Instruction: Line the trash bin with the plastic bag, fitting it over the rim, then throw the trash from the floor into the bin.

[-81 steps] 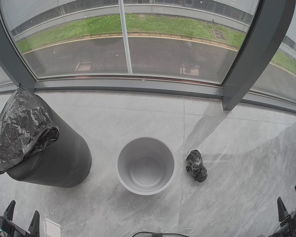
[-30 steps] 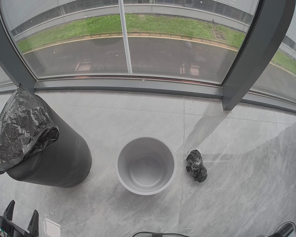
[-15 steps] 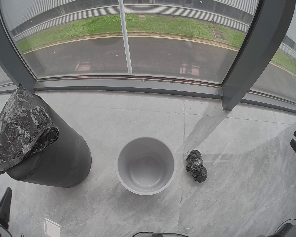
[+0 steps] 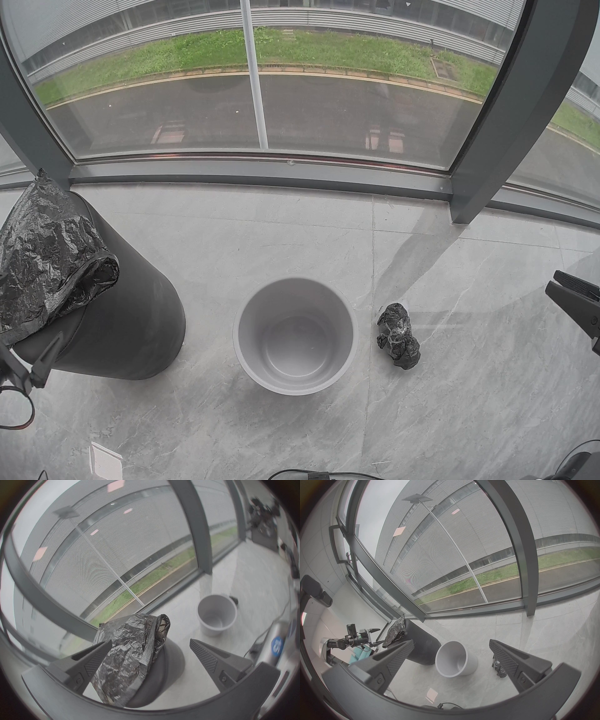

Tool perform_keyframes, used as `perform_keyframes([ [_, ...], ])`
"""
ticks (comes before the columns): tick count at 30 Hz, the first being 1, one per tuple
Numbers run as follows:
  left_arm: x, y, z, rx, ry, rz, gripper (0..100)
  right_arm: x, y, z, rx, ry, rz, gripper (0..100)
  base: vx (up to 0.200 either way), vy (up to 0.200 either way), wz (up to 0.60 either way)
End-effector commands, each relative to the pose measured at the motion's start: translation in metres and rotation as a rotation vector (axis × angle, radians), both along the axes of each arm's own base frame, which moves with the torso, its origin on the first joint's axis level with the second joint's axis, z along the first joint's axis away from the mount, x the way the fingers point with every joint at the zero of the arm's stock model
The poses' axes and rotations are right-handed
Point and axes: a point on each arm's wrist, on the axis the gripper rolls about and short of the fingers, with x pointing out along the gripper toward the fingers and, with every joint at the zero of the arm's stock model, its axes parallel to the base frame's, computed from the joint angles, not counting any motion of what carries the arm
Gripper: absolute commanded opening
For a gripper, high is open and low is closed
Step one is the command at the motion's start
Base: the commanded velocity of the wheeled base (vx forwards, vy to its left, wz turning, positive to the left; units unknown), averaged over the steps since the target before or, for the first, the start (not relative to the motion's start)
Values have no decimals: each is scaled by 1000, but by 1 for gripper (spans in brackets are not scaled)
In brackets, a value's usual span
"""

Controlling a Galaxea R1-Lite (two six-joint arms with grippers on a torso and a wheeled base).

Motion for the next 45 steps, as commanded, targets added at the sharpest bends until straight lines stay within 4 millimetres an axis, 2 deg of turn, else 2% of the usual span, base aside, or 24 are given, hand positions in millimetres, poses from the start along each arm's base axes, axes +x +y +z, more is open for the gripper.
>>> perform_keyframes([
  [1,43,-4,-34,162,183,-20,100,12,4,-11,-4,67,19,100,0,0,0],
  [4,49,-2,-41,229,165,0,100,15,5,-13,-9,82,19,100,0,0,0],
  [8,57,-2,-38,291,125,43,100,19,5,-15,-15,103,17,100,0,0,0],
  [22,69,-4,-33,292,64,68,100,29,7,-25,-32,158,14,100,0,0,0],
  [27,83,-5,-26,276,-17,99,100,36,8,-29,-37,179,11,100,0,0,0],
  [31,93,-6,-32,276,-44,135,100,40,8,-32,-43,204,4,100,0,0,0],
  [38,123,-8,-39,271,-87,149,100,43,8,-35,-47,223,2,100,0,0,0],
  [45,131,-9,-41,250,-85,149,100,43,8,-35,-47,223,2,100,0,0,0],
])
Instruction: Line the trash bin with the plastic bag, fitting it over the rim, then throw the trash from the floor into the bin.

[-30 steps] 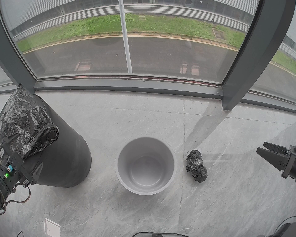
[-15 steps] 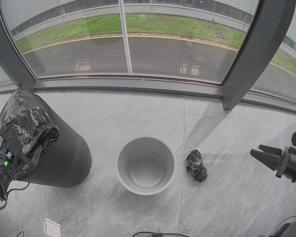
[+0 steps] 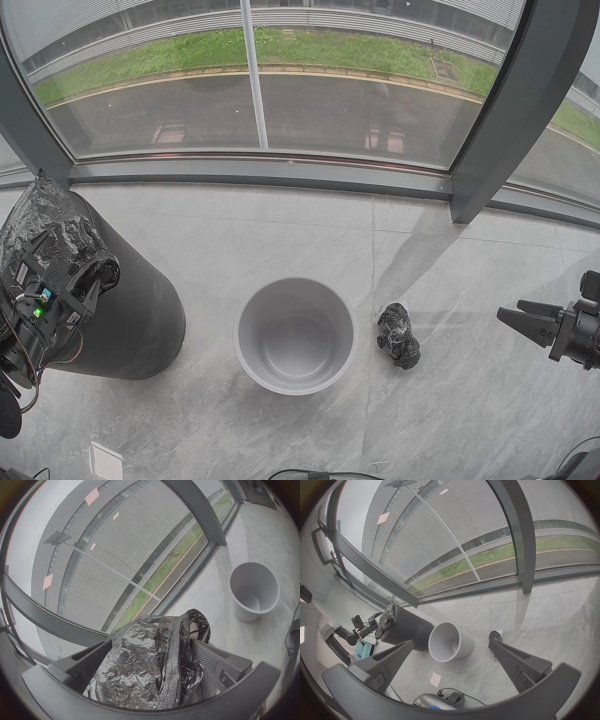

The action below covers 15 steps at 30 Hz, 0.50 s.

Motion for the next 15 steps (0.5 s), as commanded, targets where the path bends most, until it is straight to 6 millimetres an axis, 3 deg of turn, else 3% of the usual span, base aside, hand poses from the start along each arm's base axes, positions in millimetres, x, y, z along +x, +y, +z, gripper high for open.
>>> perform_keyframes([
  [1,12,-1,-6,-3,34,0,100,1,0,-1,-1,5,0,100,0,0,0],
  [15,45,-2,-8,-1,58,43,100,1,0,-1,-1,8,0,100,0,0,0],
])
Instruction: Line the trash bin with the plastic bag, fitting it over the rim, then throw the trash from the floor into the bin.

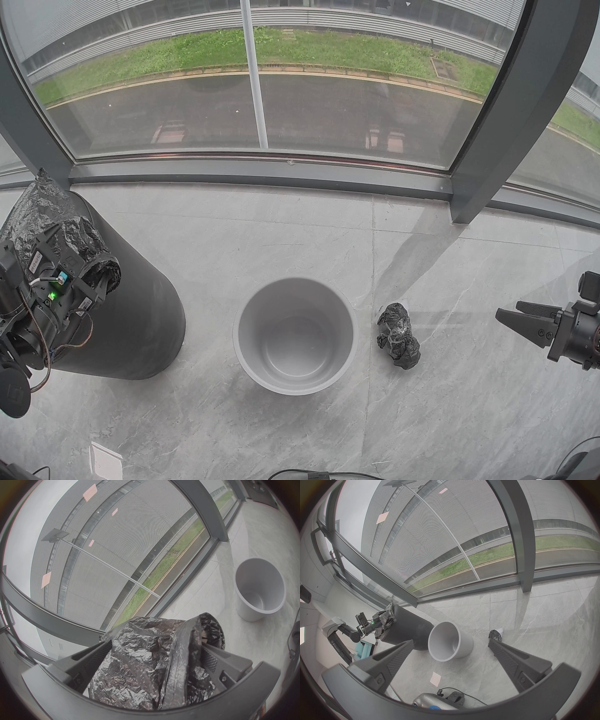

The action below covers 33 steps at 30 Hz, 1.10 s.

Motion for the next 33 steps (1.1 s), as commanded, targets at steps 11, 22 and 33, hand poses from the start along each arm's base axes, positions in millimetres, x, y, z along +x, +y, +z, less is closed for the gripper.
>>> perform_keyframes([
  [11,24,0,-1,-32,7,15,0,1,0,-2,-1,8,1,100,0,0,0],
  [22,8,-34,31,-430,-197,-157,0,-1,0,-2,4,-26,3,100,0,0,0],
  [33,-15,-12,74,-1093,-444,-128,0,-10,0,6,16,-78,11,100,0,0,0],
])
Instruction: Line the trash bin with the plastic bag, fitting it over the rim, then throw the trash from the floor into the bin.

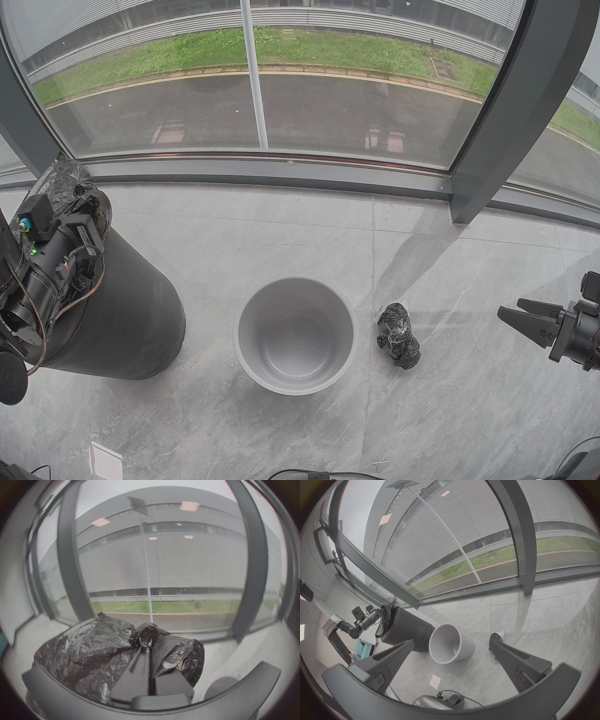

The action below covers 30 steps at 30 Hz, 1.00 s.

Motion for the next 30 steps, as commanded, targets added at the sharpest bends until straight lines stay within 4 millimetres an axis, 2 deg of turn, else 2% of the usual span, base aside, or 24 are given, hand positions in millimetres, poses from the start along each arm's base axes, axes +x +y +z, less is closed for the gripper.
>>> perform_keyframes([
  [1,-18,14,27,-254,-112,58,0,-8,0,6,9,-45,9,100,0,0,0],
  [5,-16,14,17,-336,-22,57,0,-9,0,7,11,-49,10,100,0,0,0],
  [7,-16,9,11,-452,74,35,0,-11,2,11,20,-79,-2,100,0,0,0],
  [13,-13,-13,23,-664,195,-63,0,-14,17,18,17,-152,-131,100,0,0,0],
  [18,-17,-41,39,-766,300,-211,0,-24,44,16,-23,-150,-117,100,0,0,0],
  [22,-20,-62,43,-770,358,-282,0,-14,58,9,-91,-122,-108,100,0,0,0],
  [24,-20,-75,46,-770,381,-327,0,-4,73,7,-108,-101,-87,100,0,0,0],
  [25,-20,-76,46,-770,381,-330,0,-4,74,7,-109,-100,-85,100,0,0,0],
  [27,-20,-88,51,-765,392,-373,0,5,92,5,-120,-93,-48,100,0,0,0],
  [30,-24,-95,63,-759,406,-406,0,13,113,7,-119,-100,-5,100,0,0,0],
])
